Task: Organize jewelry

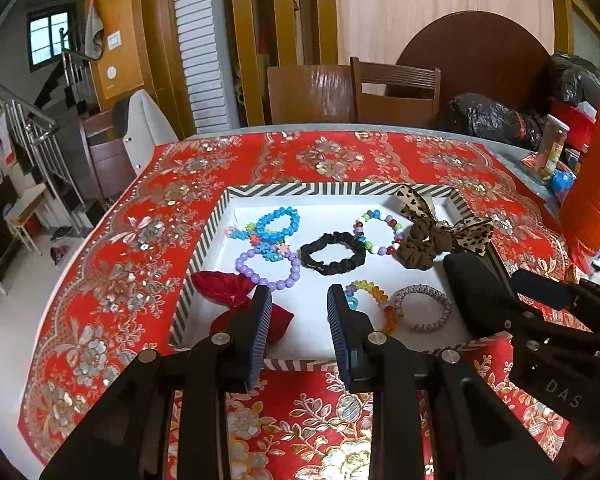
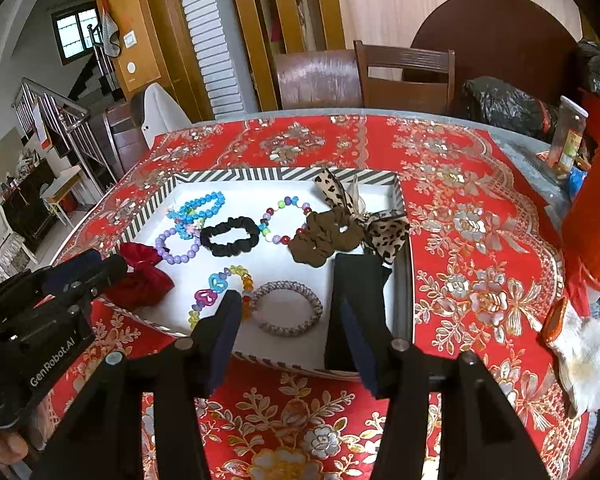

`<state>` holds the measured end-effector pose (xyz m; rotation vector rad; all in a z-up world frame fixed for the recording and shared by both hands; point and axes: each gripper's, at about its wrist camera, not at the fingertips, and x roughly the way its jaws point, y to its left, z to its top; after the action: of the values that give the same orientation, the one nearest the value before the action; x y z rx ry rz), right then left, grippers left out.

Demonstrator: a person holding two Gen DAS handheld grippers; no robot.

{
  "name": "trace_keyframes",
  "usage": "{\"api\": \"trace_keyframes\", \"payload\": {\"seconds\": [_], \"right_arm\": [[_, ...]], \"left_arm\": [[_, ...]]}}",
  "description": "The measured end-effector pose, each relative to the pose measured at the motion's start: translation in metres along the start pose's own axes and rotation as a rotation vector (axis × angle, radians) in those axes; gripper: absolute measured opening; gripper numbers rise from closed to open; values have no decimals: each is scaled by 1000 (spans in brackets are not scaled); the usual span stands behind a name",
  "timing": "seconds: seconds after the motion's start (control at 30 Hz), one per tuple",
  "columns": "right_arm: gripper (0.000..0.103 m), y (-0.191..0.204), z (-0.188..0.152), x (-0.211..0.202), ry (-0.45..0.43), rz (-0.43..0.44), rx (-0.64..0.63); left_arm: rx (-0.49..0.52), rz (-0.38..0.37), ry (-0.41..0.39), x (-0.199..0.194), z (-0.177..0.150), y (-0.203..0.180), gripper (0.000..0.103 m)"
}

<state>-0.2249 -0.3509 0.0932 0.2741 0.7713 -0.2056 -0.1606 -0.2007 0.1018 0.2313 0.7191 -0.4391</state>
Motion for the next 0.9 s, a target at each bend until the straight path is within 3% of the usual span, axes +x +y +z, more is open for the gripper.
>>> {"api": "trace_keyframes", "payload": {"seconds": [0.9], "right_arm": [[60,9,-4,-8,-15,-28,-42]], "left_arm": [[-18,13,-27,-12,-1,9,27]]}}
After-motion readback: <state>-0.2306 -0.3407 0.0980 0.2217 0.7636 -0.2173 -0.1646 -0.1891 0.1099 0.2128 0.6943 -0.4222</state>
